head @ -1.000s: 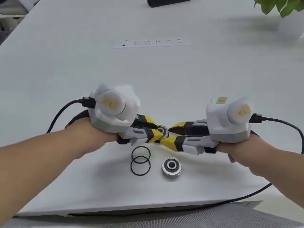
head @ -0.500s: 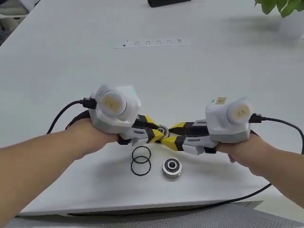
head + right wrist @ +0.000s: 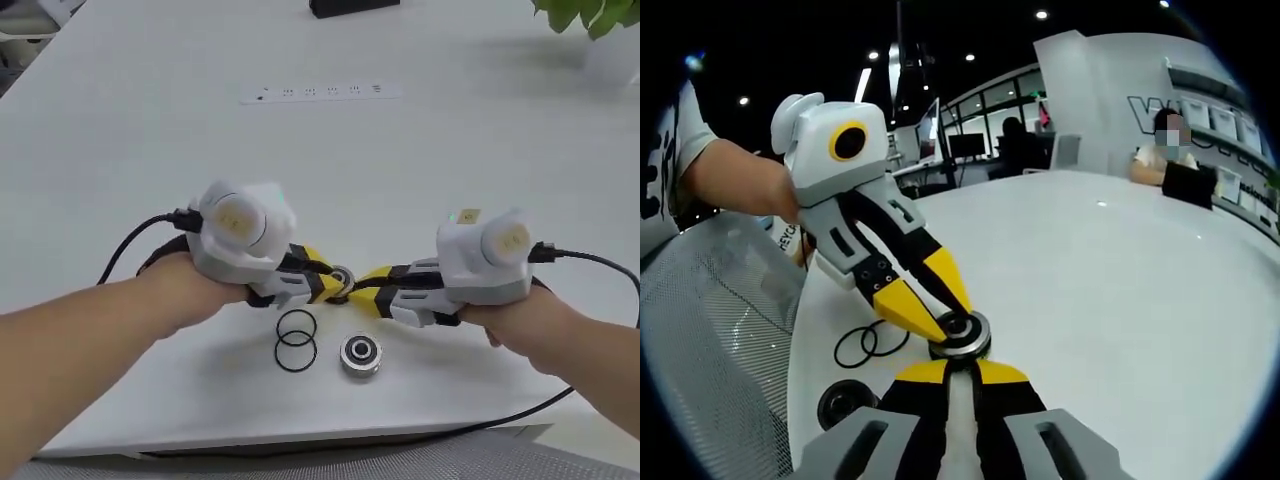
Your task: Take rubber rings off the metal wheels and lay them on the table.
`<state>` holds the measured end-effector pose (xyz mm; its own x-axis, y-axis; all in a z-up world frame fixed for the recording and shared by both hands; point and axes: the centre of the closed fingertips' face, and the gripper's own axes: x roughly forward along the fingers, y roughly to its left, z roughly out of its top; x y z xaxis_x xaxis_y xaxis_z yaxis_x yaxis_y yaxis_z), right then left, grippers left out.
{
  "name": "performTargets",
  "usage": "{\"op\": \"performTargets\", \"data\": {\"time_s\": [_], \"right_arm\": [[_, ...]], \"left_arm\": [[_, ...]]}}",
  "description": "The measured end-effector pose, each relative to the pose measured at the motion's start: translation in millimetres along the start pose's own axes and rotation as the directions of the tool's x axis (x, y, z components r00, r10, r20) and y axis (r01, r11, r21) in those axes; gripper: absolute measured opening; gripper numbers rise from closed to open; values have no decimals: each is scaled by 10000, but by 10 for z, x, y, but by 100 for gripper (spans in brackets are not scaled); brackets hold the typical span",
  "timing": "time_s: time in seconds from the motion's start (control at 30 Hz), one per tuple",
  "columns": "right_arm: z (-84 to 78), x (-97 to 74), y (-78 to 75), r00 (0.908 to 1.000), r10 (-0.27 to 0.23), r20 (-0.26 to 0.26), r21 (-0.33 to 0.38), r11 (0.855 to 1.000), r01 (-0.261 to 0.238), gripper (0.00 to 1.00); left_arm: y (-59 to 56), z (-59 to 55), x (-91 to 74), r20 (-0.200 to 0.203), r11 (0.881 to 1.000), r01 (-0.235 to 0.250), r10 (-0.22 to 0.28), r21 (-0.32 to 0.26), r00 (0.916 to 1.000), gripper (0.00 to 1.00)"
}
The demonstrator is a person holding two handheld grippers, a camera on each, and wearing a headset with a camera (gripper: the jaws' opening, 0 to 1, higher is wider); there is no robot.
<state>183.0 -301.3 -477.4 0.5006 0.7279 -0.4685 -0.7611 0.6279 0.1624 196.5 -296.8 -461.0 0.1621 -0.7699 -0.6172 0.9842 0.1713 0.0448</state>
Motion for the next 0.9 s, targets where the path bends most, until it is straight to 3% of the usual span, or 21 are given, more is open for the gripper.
{"op": "performTargets", "data": {"time_s": [0.47,0.9], "right_arm": [[-14,-22,-3,9998,-176,46,260,9995,175,0],[5,-63,-24,9994,-255,250,1298,9913,221,0]], "left_arm": [[-36,13,-13,-21,10000,-66,66,9,10000,7],[-46,16,-12,-38,9999,-132,132,60,9999,7]]}}
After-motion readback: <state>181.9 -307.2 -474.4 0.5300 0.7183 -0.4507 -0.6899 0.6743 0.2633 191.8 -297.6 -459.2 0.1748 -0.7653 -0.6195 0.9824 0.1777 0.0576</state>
